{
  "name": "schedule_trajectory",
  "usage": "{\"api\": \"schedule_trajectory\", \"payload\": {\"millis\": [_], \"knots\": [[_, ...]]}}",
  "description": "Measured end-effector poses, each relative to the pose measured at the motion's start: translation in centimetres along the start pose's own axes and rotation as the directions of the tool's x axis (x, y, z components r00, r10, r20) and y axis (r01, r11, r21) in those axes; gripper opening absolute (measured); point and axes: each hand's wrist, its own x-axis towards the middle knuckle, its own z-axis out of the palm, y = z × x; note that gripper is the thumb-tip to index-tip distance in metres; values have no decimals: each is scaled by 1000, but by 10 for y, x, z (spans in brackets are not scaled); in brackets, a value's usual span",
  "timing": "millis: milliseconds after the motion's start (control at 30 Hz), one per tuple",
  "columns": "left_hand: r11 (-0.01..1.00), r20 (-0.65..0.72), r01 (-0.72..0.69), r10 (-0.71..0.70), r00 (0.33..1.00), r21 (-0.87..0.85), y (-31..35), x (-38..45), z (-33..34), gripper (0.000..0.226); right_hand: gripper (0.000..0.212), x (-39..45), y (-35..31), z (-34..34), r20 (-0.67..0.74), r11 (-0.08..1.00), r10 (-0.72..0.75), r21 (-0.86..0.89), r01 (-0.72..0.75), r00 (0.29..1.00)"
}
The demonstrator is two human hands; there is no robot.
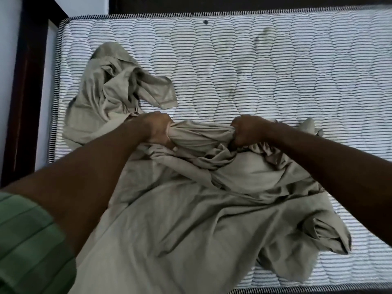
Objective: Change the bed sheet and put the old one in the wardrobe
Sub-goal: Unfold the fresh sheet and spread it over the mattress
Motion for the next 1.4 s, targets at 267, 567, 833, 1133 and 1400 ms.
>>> {"api": "schedule_trajectory", "payload": {"millis": [267, 567, 833, 1133, 1400], "knots": [[568, 461, 420, -79, 884, -708, -5, -6, 12, 88, 72, -10, 28, 10, 566, 237, -169, 818, -524, 807], [997, 318, 71, -63, 946, -13, 31, -1, 26, 73, 28, 13, -32, 39, 192, 935, -77, 354, 4, 978], [985, -169, 168, -160, 973, 36, 18, -2, 30, 28, 33, 22, 7, 58, -103, 890, 198, 436, -135, 975], [931, -246, 297, -344, 906, -211, -66, -7, 29, 37, 17, 7, 71, 53, -186, 910, 293, 357, -213, 938], [712, -354, -12, -334, 873, -702, 51, 9, -1, 45, 32, -18, -6, 62, -552, 818, 185, 545, 184, 813]]}}
